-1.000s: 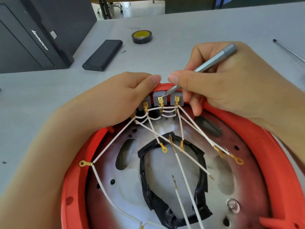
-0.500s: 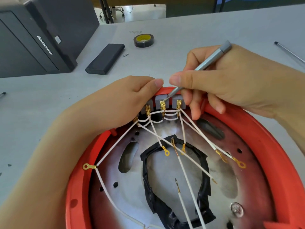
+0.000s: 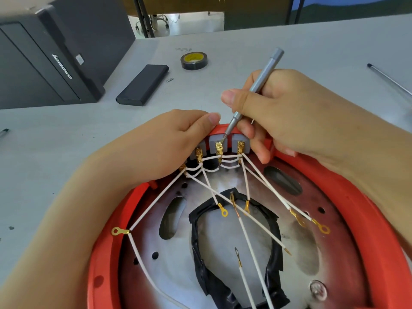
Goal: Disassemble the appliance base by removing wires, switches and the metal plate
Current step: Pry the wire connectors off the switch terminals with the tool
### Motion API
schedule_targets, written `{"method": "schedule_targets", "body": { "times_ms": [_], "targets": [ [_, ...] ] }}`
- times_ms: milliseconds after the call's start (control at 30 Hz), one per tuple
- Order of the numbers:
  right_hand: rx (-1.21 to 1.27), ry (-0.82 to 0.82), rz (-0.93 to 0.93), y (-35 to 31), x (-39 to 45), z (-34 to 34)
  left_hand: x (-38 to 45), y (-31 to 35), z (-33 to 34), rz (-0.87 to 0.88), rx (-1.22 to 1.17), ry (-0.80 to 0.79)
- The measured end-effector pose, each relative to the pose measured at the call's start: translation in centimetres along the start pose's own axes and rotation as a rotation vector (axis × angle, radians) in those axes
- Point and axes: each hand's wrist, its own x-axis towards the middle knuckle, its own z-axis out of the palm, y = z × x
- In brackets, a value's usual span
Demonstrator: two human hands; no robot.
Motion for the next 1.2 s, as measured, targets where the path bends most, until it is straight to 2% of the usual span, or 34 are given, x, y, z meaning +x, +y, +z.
{"method": "schedule_targets", "body": {
  "times_ms": [300,667,1067,1200],
  "targets": [
    [0.031,0.122,-0.086,-0.1,-0.8,0.5,-0.1,0.1,0.0,-0.011,-0.020,0.009],
    [-0.321,0.112,-0.247,-1.4,-1.8,1.1,-0.2,0.5,-0.1,0.020,-0.003,-0.028],
    [0.088,-0.070,0.028,-1.1,0.9,0.2,0.1,0.0,0.0,-0.003,-0.025,-0.003],
    [0.041,-0.041,0.041,-1.0,1.1,0.3,0.2,-0.1,0.1,-0.002,-0.028,0.004]
  ]
}}
